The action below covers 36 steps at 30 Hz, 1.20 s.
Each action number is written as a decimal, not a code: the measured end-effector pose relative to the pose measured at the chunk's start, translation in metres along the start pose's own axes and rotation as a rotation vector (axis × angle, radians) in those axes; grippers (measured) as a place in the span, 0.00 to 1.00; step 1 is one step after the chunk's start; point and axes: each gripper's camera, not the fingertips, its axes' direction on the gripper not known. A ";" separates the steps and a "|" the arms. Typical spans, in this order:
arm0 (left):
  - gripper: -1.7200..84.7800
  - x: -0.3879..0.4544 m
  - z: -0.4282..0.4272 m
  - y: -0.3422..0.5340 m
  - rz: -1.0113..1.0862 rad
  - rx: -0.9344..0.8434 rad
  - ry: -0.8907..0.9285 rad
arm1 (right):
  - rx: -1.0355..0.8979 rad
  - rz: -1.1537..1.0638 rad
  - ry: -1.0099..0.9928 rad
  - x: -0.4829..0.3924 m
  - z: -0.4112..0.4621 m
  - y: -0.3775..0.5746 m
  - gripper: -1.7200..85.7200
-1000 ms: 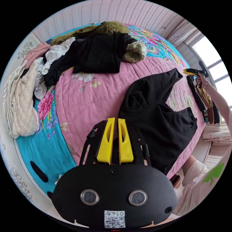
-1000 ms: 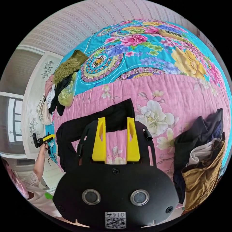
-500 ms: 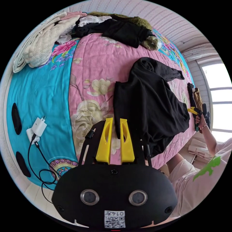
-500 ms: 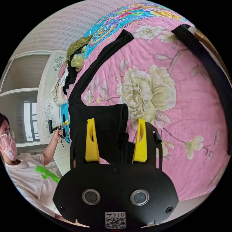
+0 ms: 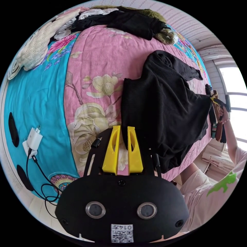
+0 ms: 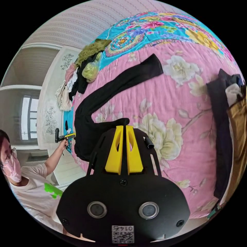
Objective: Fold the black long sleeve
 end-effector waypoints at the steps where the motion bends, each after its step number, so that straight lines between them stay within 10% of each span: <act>1: 0.08 -0.001 0.003 0.000 0.009 -0.008 -0.009 | 0.041 -0.022 0.024 0.000 -0.004 -0.010 0.04; 24: 0.09 -0.043 0.043 0.112 -0.150 0.152 0.249 | 0.011 0.424 0.094 0.088 0.081 0.216 0.17; 36: 0.08 -0.043 0.069 0.142 -0.143 0.128 0.237 | -0.077 0.334 0.099 0.081 0.137 0.251 0.03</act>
